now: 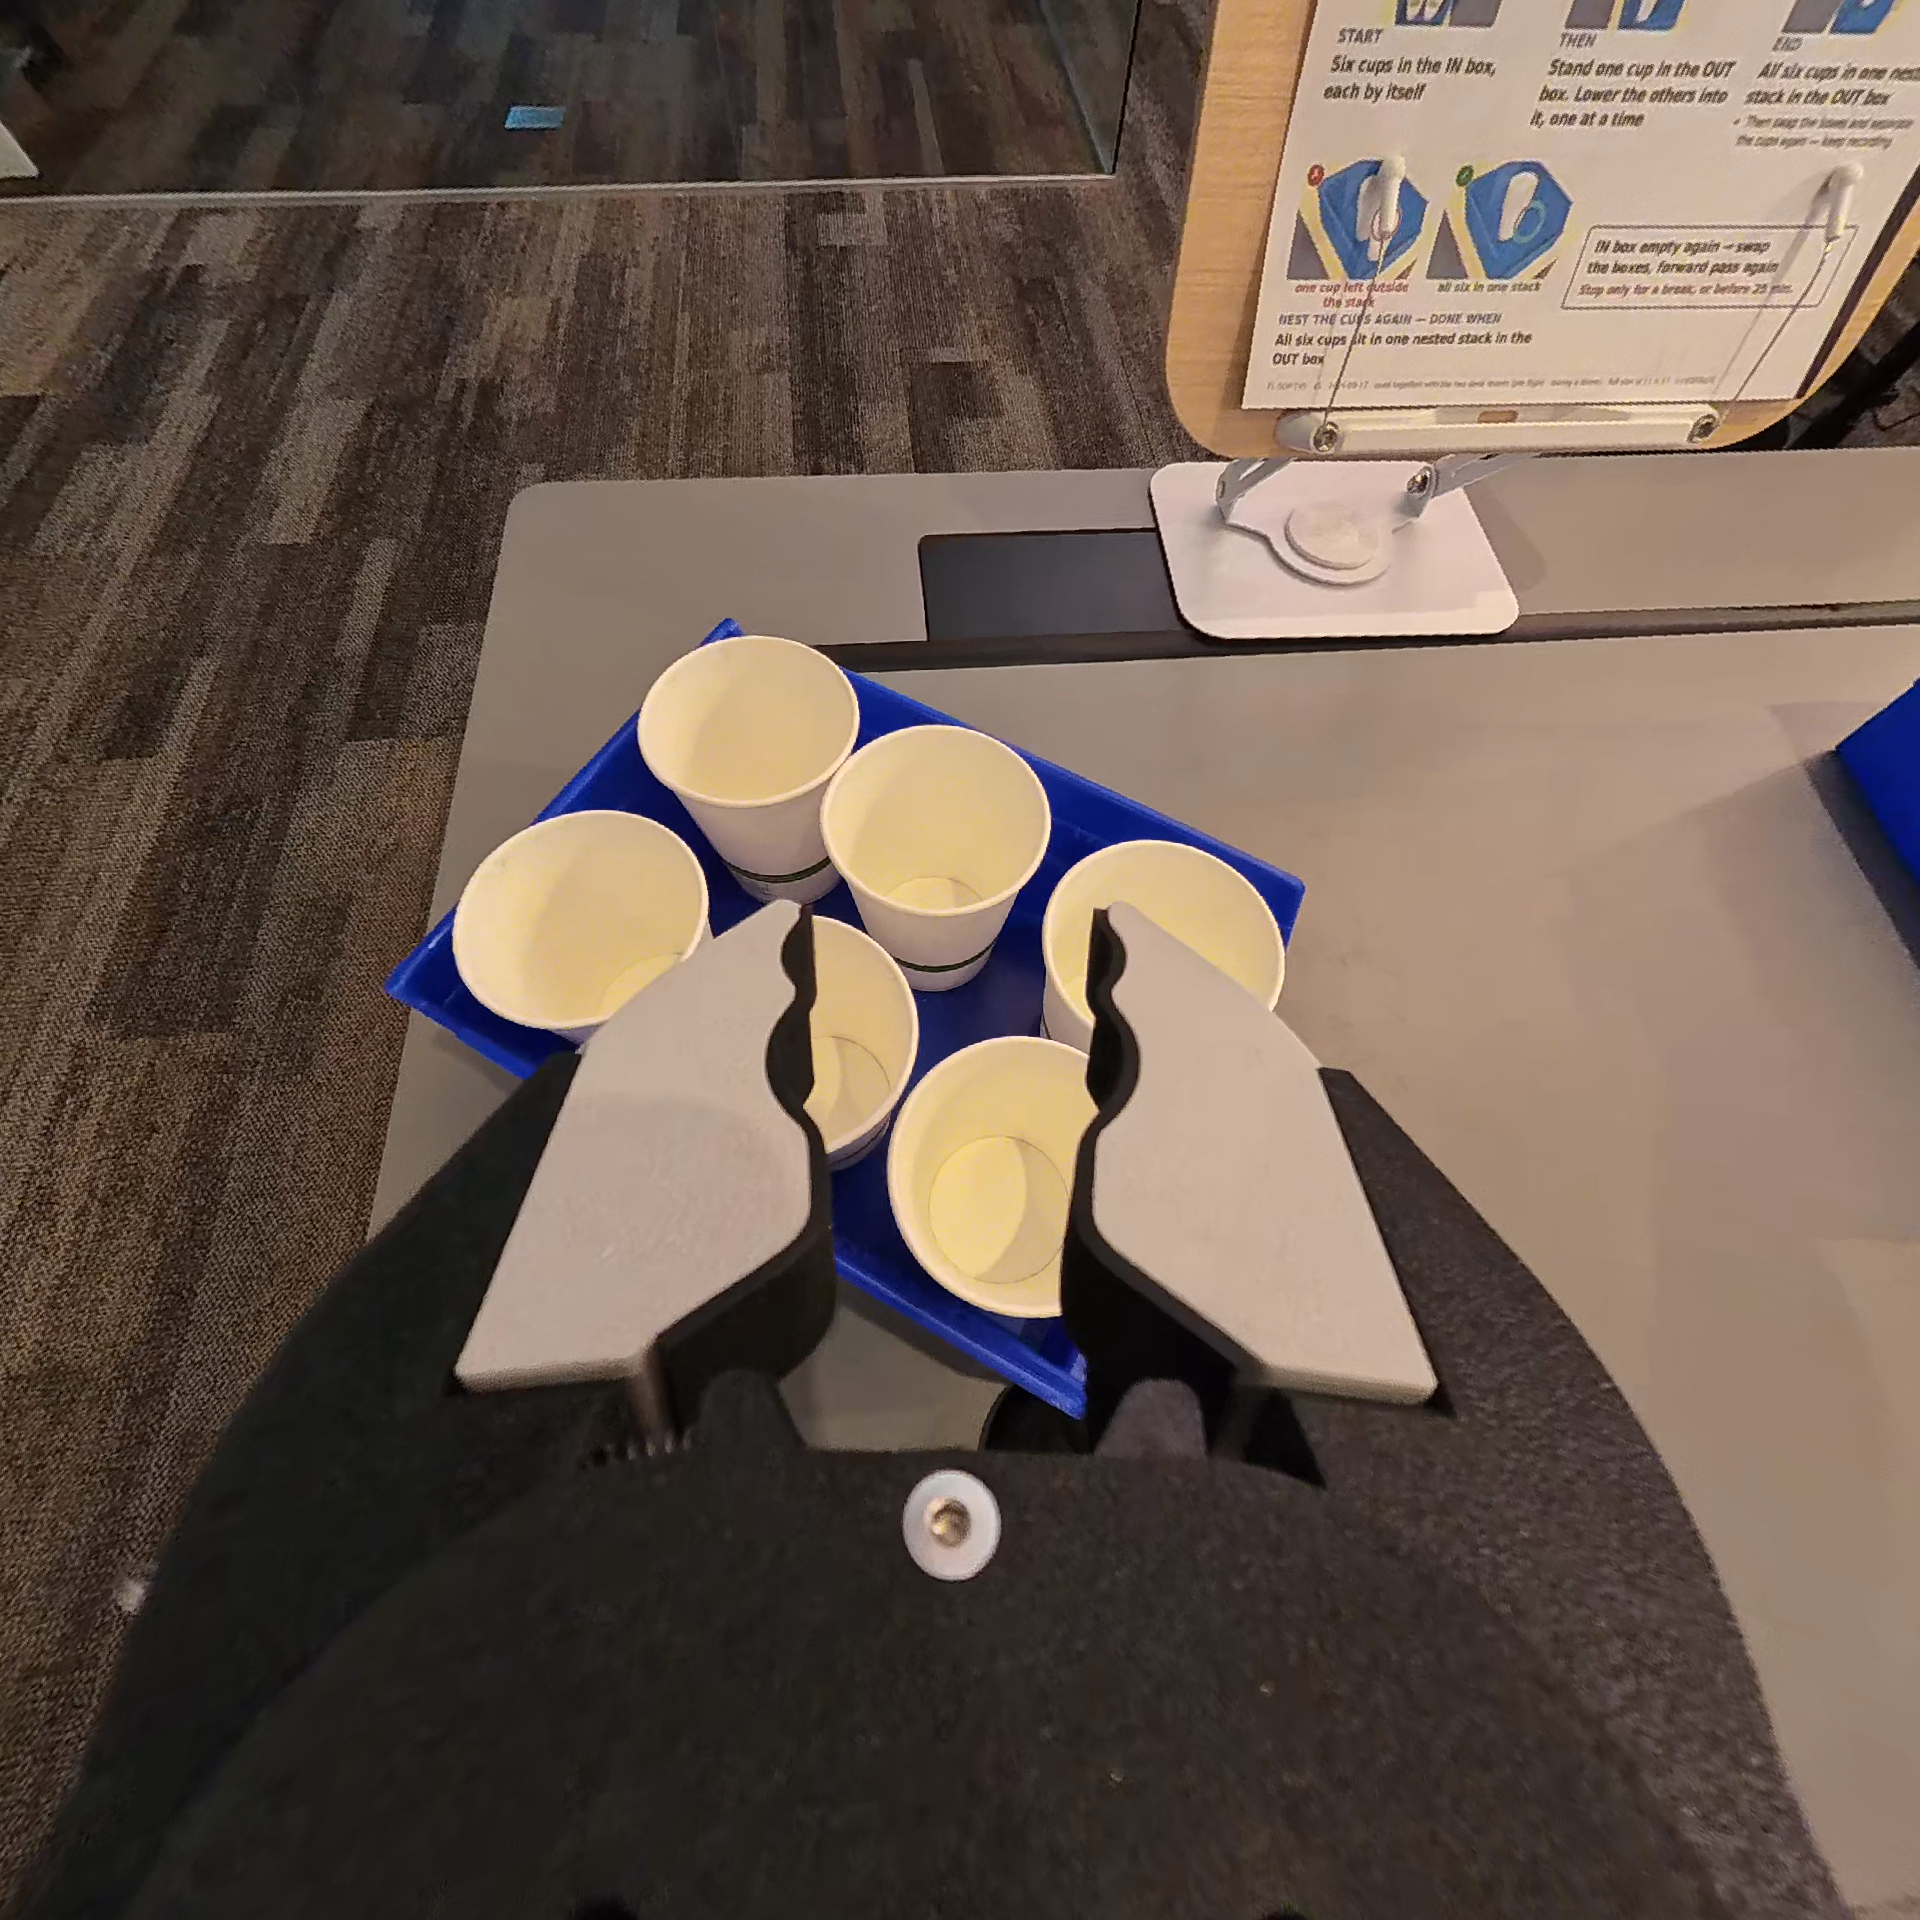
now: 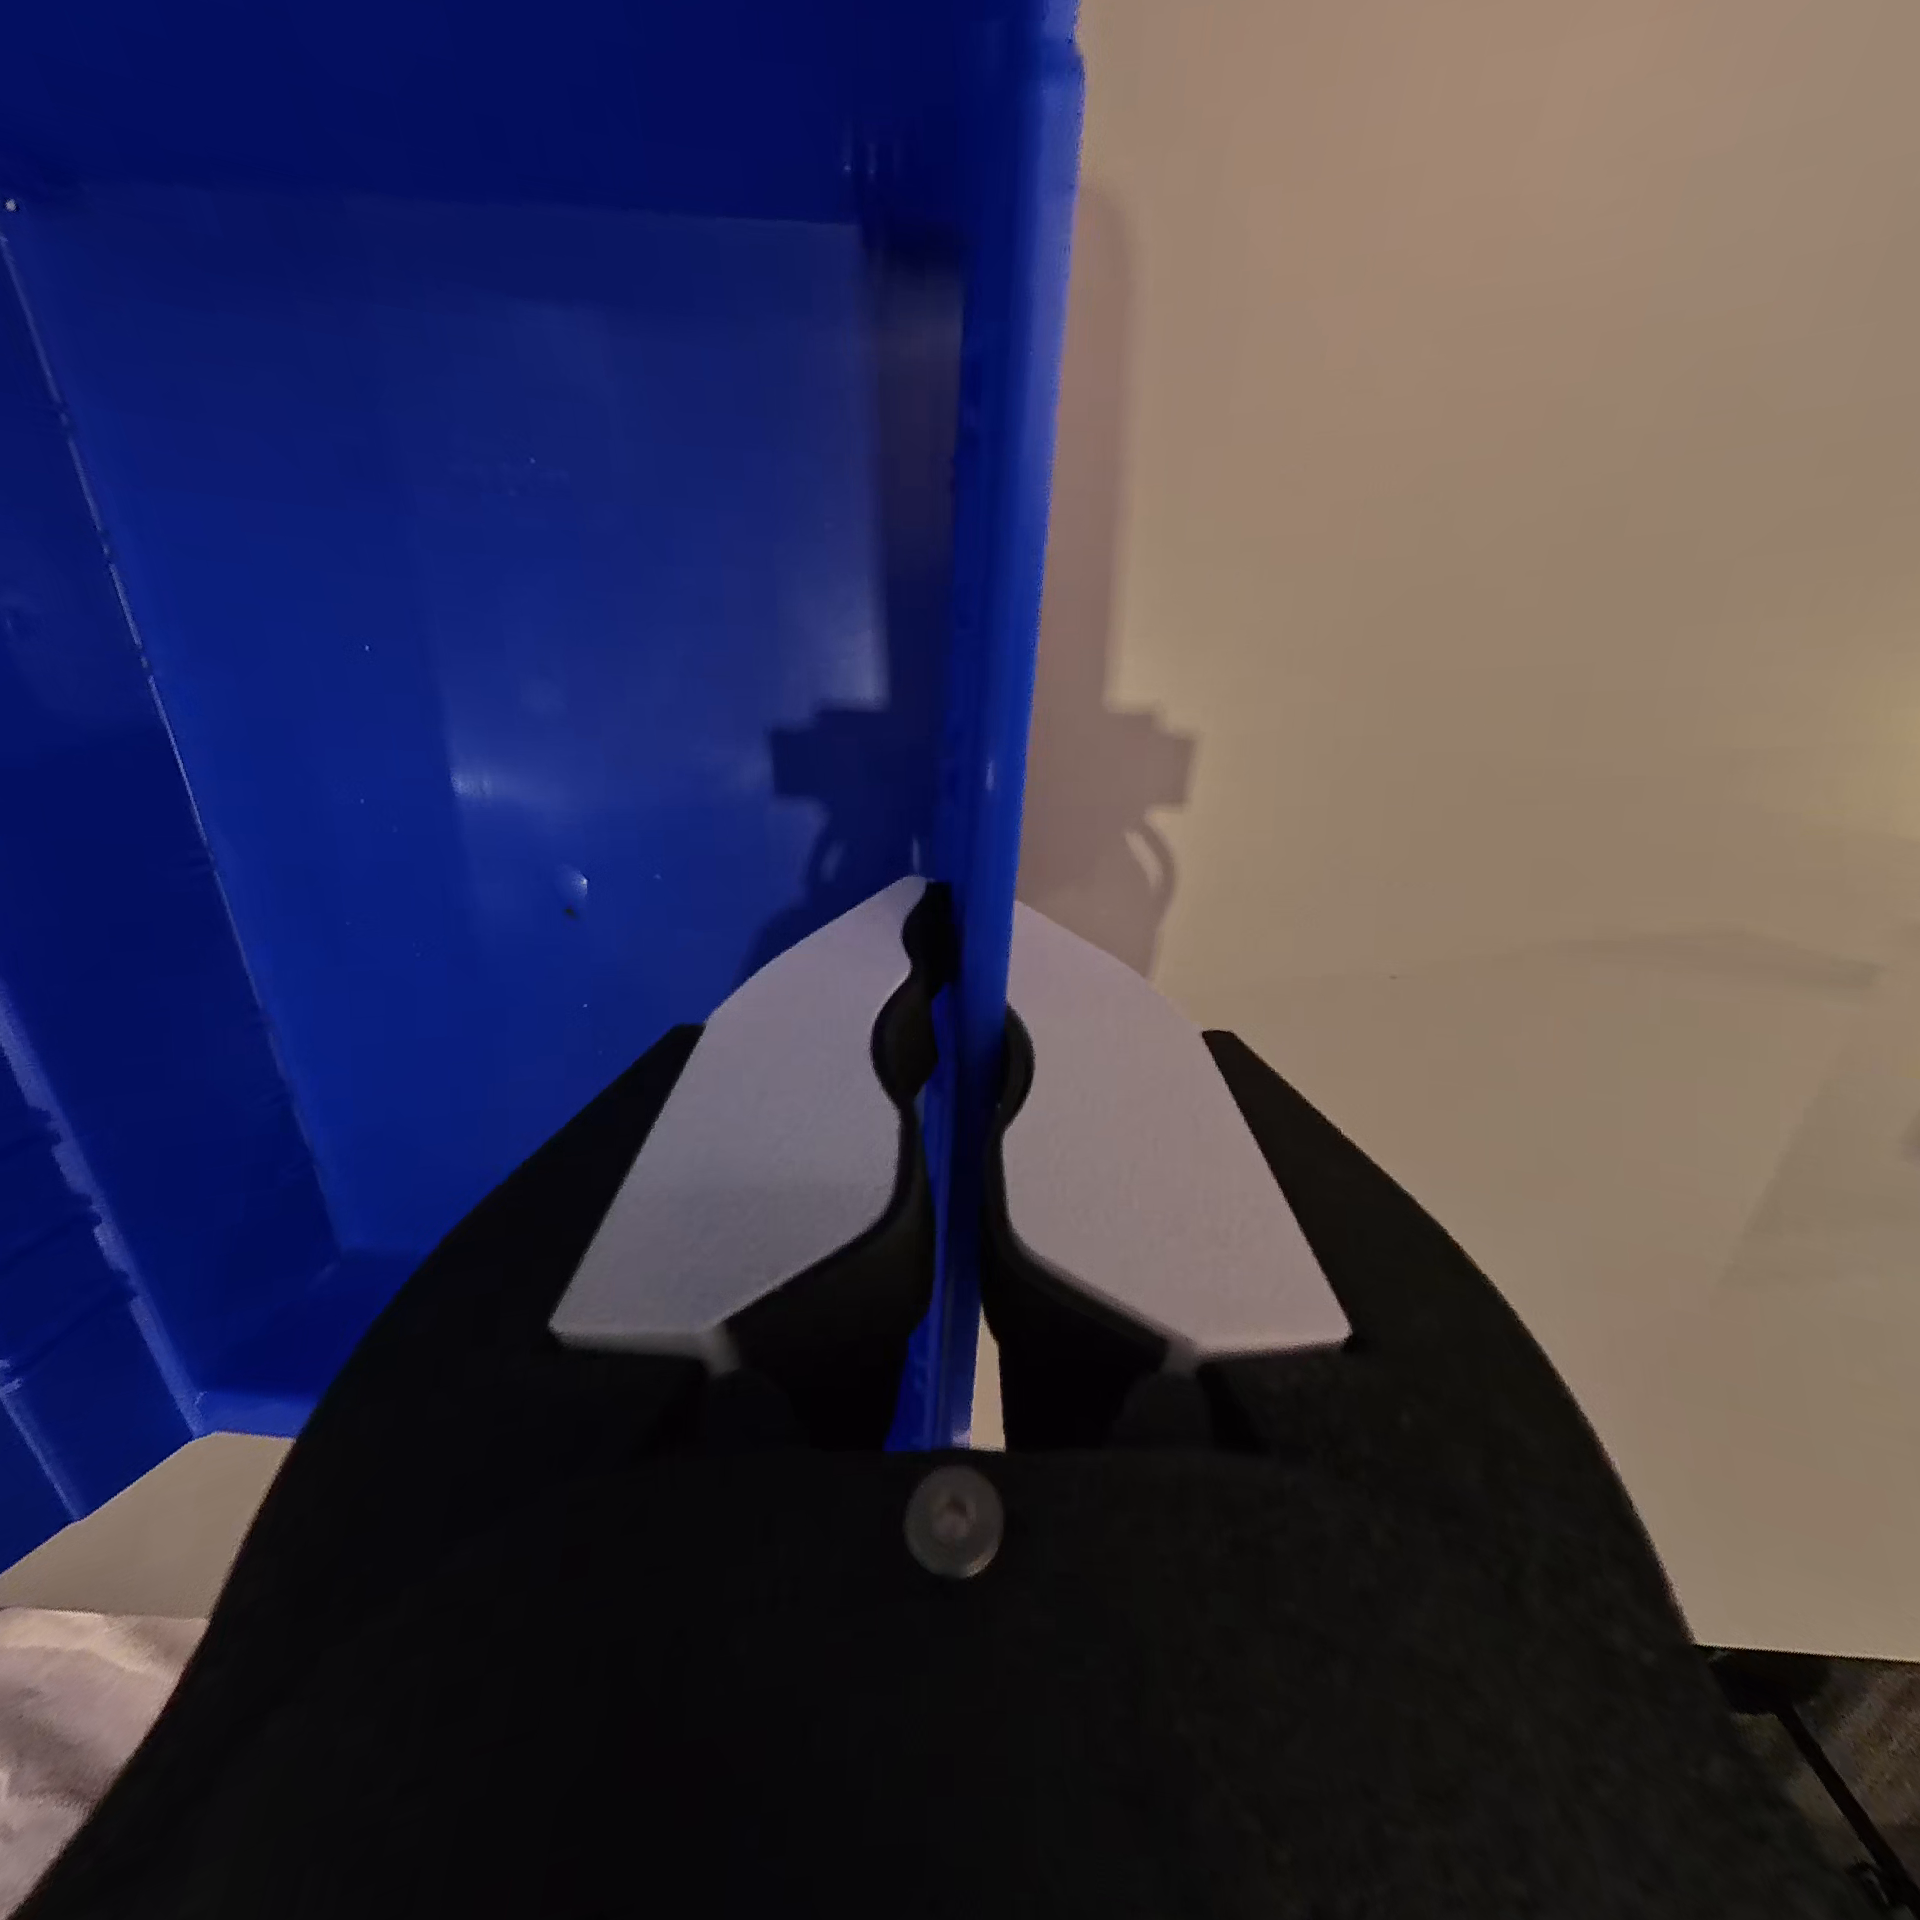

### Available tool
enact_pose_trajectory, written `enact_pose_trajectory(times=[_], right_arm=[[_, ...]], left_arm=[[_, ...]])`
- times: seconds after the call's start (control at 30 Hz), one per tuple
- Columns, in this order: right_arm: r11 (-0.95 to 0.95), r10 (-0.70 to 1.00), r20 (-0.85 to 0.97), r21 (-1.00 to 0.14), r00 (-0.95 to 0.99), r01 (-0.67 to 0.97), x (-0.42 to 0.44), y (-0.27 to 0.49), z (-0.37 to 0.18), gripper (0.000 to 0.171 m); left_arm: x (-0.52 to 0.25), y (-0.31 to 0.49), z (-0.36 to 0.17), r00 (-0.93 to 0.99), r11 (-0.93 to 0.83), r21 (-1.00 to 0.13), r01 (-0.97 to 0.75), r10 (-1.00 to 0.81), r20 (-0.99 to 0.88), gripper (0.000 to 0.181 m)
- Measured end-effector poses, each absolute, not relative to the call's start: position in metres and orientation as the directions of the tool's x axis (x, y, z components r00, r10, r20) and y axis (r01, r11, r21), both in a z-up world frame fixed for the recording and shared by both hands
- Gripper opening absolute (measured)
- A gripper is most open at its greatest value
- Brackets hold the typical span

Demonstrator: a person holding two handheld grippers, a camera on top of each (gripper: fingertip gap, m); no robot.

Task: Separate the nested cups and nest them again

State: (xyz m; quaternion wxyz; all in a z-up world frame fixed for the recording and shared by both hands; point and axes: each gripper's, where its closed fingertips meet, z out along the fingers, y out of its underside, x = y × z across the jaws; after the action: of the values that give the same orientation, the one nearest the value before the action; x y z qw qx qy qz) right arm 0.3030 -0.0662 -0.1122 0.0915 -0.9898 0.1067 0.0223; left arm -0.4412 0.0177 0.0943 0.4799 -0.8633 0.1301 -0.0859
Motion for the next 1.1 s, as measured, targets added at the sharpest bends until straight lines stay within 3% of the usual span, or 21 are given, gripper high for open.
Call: enact_pose_trajectory(times=[0.1, 0.23, 0.37, 0.47, 0.53, 0.63, 0.77, 0.87, 0.97, 1.1], right_arm=[[-0.960, -0.190, -0.020, -0.205, 0.982, -0.190, 0.306, -0.066, -0.112, 0.007], [-0.938, -0.176, 0.170, -0.327, 0.969, -0.113, 0.320, -0.058, -0.081, 0.027], [-0.760, -0.297, 0.333, -0.650, 0.895, -0.010, 0.331, -0.036, 0.010, 0.032], [-0.505, -0.260, 0.247, -0.859, 0.934, 0.087, 0.290, -0.019, 0.072, 0.034], [-0.341, -0.192, 0.210, -0.930, 0.959, 0.136, 0.261, -0.012, 0.096, 0.042], [-0.206, -0.100, 0.234, -0.956, 0.967, 0.210, 0.234, 0.001, 0.099, 0.057], [-0.292, 0.065, 0.127, -0.946, 0.990, 0.141, 0.208, 0.011, 0.074, 0.056], [-0.171, 0.066, 0.122, -0.976, 0.990, 0.131, 0.202, 0.010, 0.097, 0.045], [-0.140, 0.070, 0.139, -0.979, 0.988, 0.148, 0.198, 0.007, 0.107, 0.045], [-0.145, 0.069, 0.245, -0.957, 0.967, 0.252, 0.194, 0.004, 0.105, 0.045]], left_arm=[[-0.443, 0.017, 0.094, 0.952, -0.506, -0.851, -0.141, -0.306, 0.024, 0.051], [-0.453, 0.018, 0.089, 0.953, -0.519, -0.846, -0.120, -0.300, 0.049, 0.053], [-0.489, 0.017, 0.079, 0.975, -0.557, -0.830, -0.029, -0.197, 0.099, 0.053], [-0.518, 0.012, 0.083, 0.991, -0.533, -0.845, 0.041, -0.089, 0.104, 0.047], [-0.528, 0.007, 0.089, 0.995, -0.500, -0.865, 0.043, -0.056, 0.082, 0.045], [-0.530, 0.001, 0.088, 0.995, -0.499, -0.865, 0.057, -0.041, 0.089, 0.046], [-0.523, -0.008, 0.051, 0.993, -0.608, -0.791, 0.064, -0.039, 0.110, 0.047], [-0.509, -0.010, 0.007, 0.990, -0.708, -0.704, 0.064, -0.043, 0.133, 0.046], [-0.505, -0.011, -0.030, 0.993, -0.790, -0.609, 0.071, -0.003, 0.120, 0.048], [-0.504, -0.003, -0.038, 0.980, -0.791, -0.589, 0.167, 0.068, 0.186, 0.045]])
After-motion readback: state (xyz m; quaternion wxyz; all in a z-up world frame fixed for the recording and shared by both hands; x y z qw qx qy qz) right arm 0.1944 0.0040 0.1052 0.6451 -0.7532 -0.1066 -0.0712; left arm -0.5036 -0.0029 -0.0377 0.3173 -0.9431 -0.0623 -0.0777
